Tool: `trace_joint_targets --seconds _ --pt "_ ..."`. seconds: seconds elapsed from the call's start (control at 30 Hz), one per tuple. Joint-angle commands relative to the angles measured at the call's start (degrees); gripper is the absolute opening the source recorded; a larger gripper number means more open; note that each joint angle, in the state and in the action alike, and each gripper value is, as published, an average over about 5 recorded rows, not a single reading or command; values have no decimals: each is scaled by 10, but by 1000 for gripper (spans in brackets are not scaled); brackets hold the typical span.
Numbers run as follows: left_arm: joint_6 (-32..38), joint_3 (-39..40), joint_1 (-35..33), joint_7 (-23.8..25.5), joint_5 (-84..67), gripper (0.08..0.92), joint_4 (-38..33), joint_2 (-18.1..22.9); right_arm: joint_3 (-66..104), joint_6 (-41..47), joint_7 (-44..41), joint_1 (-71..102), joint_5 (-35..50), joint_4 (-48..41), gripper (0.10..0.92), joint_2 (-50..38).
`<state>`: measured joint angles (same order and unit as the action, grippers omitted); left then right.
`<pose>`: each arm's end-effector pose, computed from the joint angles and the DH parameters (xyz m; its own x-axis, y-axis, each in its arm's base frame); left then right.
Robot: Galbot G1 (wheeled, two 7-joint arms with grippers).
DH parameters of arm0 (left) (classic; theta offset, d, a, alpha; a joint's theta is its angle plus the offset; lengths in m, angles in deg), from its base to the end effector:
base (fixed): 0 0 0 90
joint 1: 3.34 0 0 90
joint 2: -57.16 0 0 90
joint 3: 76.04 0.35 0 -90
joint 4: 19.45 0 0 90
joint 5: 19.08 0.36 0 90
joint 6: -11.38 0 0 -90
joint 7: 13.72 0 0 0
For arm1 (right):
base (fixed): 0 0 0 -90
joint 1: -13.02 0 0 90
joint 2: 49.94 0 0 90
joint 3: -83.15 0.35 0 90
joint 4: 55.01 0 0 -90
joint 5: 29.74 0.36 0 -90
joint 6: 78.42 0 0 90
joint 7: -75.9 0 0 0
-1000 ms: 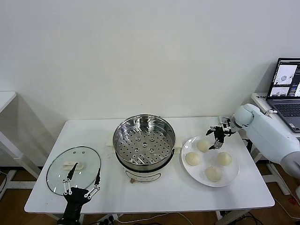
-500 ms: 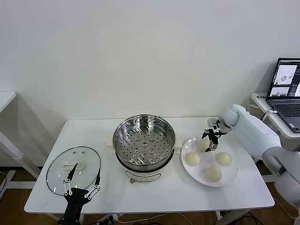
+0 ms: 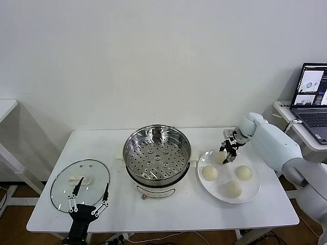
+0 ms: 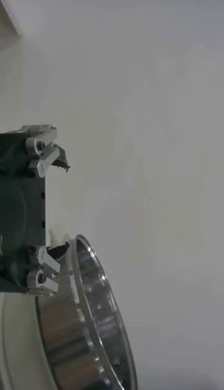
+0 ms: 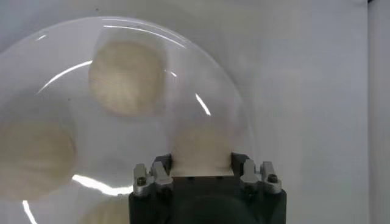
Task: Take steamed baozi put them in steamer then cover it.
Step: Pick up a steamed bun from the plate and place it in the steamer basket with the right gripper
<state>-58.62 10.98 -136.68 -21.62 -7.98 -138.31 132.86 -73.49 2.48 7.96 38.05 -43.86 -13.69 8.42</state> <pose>0.1146 0.0594 -0.3374 -0.9889 0.0889 -0.1191 0.0373 0.9243 0.3799 0.6222 -0.1397 -0.1865 -0.1895 -0.1963 0.9620 -0.9479 -0.2190 -0.2314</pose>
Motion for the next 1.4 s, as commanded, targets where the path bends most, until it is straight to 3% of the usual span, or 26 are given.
trace_joint_targets --seconds 0.03,0.2,0.4,0.77,1.4 --pt "-2 5 2 -1 0 823 -2 -1 -36 -158 -16 -116 0 121 670 -8" --pt "0 7 0 -2 0 823 -6 -1 -72 -284 -18 -197 -21 140 672 46" --pt "3 7 -1 -3 0 823 -11 -1 -129 -340 -12 -237 -20 181 670 104" --pt "4 8 1 -5 -1 823 -13 -4 -164 -364 -2 -186 -81 232 670 138" --pt "7 1 3 -7 -4 823 -13 -1 -138 -367 18 -107 -182 117 670 226"
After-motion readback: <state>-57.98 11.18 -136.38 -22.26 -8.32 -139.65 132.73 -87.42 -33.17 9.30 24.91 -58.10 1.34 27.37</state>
